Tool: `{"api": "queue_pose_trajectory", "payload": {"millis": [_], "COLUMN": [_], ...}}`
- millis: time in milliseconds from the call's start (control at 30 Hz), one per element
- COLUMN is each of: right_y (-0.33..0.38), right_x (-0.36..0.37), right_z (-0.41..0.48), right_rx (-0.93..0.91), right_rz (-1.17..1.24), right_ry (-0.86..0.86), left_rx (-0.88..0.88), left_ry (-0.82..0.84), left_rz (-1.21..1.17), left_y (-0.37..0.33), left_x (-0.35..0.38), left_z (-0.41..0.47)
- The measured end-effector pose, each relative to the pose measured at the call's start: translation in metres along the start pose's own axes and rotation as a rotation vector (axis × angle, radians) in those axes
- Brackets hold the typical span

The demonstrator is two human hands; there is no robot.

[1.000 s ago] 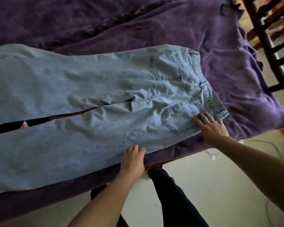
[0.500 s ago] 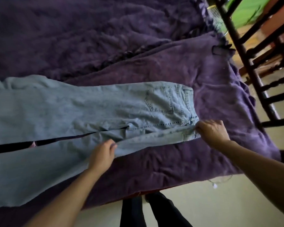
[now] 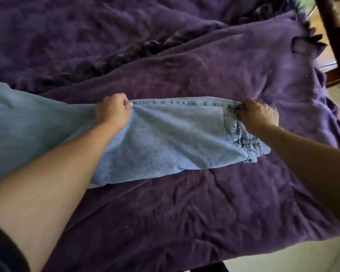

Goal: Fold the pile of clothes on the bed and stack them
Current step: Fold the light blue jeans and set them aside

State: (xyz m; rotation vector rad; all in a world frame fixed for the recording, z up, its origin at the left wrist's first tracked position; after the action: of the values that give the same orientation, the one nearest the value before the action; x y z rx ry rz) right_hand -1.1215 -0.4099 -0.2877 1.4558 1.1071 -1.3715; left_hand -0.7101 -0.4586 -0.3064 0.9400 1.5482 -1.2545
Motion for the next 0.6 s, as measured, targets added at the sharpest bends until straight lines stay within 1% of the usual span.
{"api": "queue_pose_trajectory", "payload": {"millis": [100,167,267,300,333,367,433,500,600], "right_y": [-0.004,-0.005,-0.004,0.000,0.004,0.006,0.031,0.068,0.136], "right_x": [0.029,0.039,0.035,0.026,0.017,0.009,-0.016,-0.038,-0.055], "right_z": [-0.003,-0.003,0.004,0.003,0.002,0.000,-0.010,-0.030,-0.068], "right_rx": [0.070,0.095,0.111,0.117,0.114,0.094,-0.031,-0.182,-0.382], "right_rz": [0.043,0.042,-0.022,-0.038,-0.069,-0.098,-0.069,0.031,0.156], "right_ry": [0.003,0.013,0.121,0.151,0.153,0.118,-0.026,-0.117,-0.136], "left_rx": [-0.034,-0.047,-0.035,-0.045,-0.059,-0.076,-0.108,-0.160,-0.257], "left_ry": [0.038,0.028,0.026,0.021,0.025,0.037,0.054,0.067,0.076], "left_rz": [0.033,0.048,0.068,0.079,0.091,0.098,0.117,0.121,0.169], "left_y": [0.011,0.012,0.009,0.012,0.017,0.022,0.044,0.075,0.135], "left_x": [0.035,0.042,0.030,0.014,0.002,-0.004,-0.030,-0.054,-0.083], "left_z": [-0.004,-0.011,-0.022,-0.028,-0.035,-0.044,-0.069,-0.096,-0.140]}}
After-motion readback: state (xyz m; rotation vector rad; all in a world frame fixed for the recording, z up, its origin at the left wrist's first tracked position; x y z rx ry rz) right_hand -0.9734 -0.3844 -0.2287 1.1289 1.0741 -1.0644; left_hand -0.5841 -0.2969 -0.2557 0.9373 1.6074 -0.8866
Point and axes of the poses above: each hand's wrist, its own z-axis towards the middle knuckle, its own x-axis out of the palm, y = z × x, the point moved 8 cm from there along z, towards the middle knuckle, and after that the axes turned 13 degrees about -y, right-handed, at the moved point
